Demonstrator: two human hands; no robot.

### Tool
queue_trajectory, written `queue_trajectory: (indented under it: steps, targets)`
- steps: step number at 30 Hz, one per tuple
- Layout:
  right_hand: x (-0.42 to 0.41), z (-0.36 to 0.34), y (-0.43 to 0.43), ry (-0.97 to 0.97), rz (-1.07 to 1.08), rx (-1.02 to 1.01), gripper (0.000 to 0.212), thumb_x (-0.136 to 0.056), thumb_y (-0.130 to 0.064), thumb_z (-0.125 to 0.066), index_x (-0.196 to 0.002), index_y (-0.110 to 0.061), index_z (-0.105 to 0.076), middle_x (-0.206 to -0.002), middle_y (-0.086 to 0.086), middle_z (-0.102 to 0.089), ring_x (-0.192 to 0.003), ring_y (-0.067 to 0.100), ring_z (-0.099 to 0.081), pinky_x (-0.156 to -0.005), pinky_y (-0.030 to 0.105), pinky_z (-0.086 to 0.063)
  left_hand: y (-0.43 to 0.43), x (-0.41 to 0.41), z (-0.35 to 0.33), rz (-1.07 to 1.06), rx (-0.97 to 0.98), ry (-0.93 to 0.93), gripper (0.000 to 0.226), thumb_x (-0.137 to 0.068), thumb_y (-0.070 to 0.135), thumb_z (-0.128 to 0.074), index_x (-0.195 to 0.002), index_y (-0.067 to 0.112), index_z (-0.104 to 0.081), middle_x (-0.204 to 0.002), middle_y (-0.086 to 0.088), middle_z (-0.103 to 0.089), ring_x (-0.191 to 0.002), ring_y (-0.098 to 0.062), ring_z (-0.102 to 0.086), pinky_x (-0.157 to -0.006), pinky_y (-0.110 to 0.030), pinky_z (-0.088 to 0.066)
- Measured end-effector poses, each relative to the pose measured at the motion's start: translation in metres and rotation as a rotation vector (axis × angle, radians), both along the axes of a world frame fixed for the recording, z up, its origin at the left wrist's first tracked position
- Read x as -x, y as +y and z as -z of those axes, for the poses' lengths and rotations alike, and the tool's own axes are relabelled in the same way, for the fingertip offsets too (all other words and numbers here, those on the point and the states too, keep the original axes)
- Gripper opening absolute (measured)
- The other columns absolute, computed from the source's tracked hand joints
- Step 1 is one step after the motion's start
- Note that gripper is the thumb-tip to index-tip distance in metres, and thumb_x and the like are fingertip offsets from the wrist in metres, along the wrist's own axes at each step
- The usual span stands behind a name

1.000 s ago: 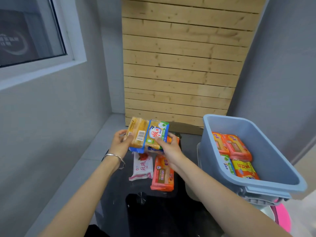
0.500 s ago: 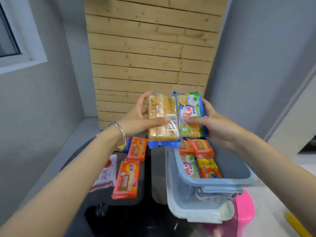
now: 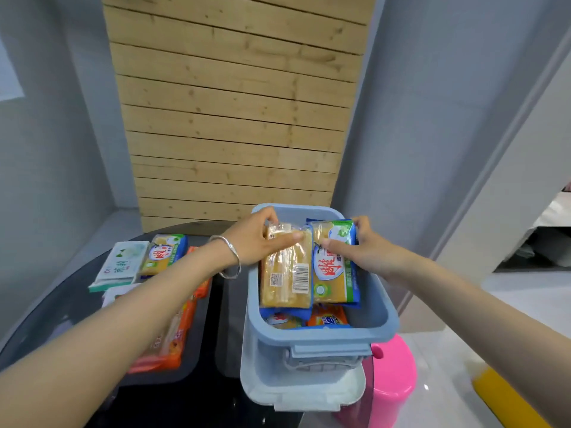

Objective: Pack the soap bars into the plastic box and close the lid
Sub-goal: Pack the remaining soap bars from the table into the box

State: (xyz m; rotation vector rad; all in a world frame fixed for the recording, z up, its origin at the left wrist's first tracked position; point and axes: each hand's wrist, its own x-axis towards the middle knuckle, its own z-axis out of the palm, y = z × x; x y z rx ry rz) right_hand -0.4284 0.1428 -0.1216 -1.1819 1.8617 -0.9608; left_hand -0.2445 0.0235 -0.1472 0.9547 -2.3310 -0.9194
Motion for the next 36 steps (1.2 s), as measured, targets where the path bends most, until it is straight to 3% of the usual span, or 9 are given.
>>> queue_trajectory:
  steps: [4,8,11,13,17,21,25,29,36]
  targets:
    - [0.004,-0.003,-0.001,0.083,-0.118,-0.138,0.064,-0.079,-0.029,-0.074,-0.121,-0.012,-0.029,-0.097,-0.002,-0.068,-0.077,0.006,-0.067,-0.057,0.015,-0.055,-0.003,0.0,0.013,-0.002,0.055,-0.17,0.051,-0.063,0.074,-0.057,-0.072,0.027,-0.04,-0.062,0.006,-0.05,-0.064,-0.012,-0.041,-0.056,-0.027,-0.035]
    - [0.007,-0.007,-0.008,0.152,-0.254,-0.239,0.052,-0.077,-0.029,-0.075,-0.117,-0.012,-0.045,-0.102,0.001,-0.072,-0.088,0.013,-0.071,-0.071,0.021,-0.058,-0.006,0.0,0.013,0.053,0.162,-0.305,0.043,-0.07,0.072,-0.052,-0.067,0.032,-0.037,-0.063,0.008,-0.047,-0.081,-0.015,-0.038,-0.077,-0.03,-0.034]
    - [0.011,-0.012,-0.017,0.216,-0.336,-0.275,0.027,-0.077,-0.031,-0.075,-0.091,-0.019,-0.056,-0.093,-0.003,-0.073,-0.083,0.01,-0.07,-0.066,0.017,-0.055,-0.007,0.001,0.01,0.081,0.237,-0.38,0.041,-0.074,0.07,-0.049,-0.066,0.03,-0.04,-0.068,0.008,-0.052,-0.08,-0.013,-0.046,-0.091,-0.031,-0.03]
    - [0.012,-0.012,-0.025,0.399,-0.397,-0.284,0.025,-0.077,-0.039,-0.073,-0.082,-0.021,-0.056,-0.086,-0.009,-0.069,-0.083,0.011,-0.067,-0.076,0.022,-0.053,-0.008,0.001,0.007,0.088,0.277,-0.417,0.042,-0.076,0.069,-0.049,-0.066,0.028,-0.046,-0.069,0.009,-0.054,-0.081,-0.013,-0.05,-0.09,-0.03,-0.028]
    - [0.012,-0.011,-0.036,0.839,-0.561,-0.347,0.039,-0.084,-0.054,-0.058,-0.105,-0.022,-0.066,-0.107,-0.007,-0.067,-0.101,0.014,-0.06,-0.093,0.028,-0.042,-0.01,0.005,0.004,0.123,0.312,-0.577,0.041,-0.079,0.066,-0.046,-0.08,0.028,-0.06,-0.083,0.003,-0.059,-0.099,-0.016,-0.05,-0.098,-0.034,-0.022]
    - [0.014,-0.001,-0.04,1.079,-0.639,-0.419,0.051,-0.087,-0.062,-0.045,-0.119,-0.026,-0.063,-0.12,-0.006,-0.067,-0.112,0.016,-0.057,-0.106,0.033,-0.032,-0.008,0.013,0.001,0.177,0.257,-0.714,0.059,-0.072,0.074,-0.046,-0.117,0.038,-0.058,-0.085,0.015,-0.051,-0.102,-0.01,-0.042,-0.113,-0.046,-0.006]
    - [0.021,0.008,-0.038,1.017,-0.671,-0.353,0.046,-0.088,-0.06,-0.045,-0.122,-0.032,-0.058,-0.121,-0.01,-0.065,-0.116,0.012,-0.053,-0.112,0.031,-0.021,-0.004,0.022,-0.007,0.196,0.223,-0.849,0.065,-0.066,0.074,-0.055,-0.118,0.035,-0.057,-0.105,0.01,-0.058,-0.113,-0.014,-0.047,-0.111,-0.044,-0.023]
    - [0.027,0.008,-0.04,1.017,-0.679,-0.369,0.048,-0.088,-0.06,-0.045,-0.126,-0.034,-0.057,-0.126,-0.008,-0.061,-0.122,0.014,-0.046,-0.115,0.031,-0.02,-0.001,0.029,-0.012,0.211,0.125,-0.903,0.064,-0.069,0.064,-0.063,-0.12,0.027,-0.057,-0.119,0.005,-0.061,-0.106,-0.016,-0.055,-0.098,-0.033,-0.044]
    - [0.019,0.016,-0.034,0.94,-0.661,-0.324,0.047,-0.092,-0.054,-0.043,-0.134,-0.033,-0.051,-0.134,-0.011,-0.057,-0.133,0.01,-0.042,-0.118,0.039,0.008,0.002,0.027,-0.014,0.216,0.064,-0.917,0.065,-0.068,0.063,-0.065,-0.123,0.029,-0.056,-0.118,0.006,-0.059,-0.108,-0.017,-0.055,-0.1,-0.035,-0.044]
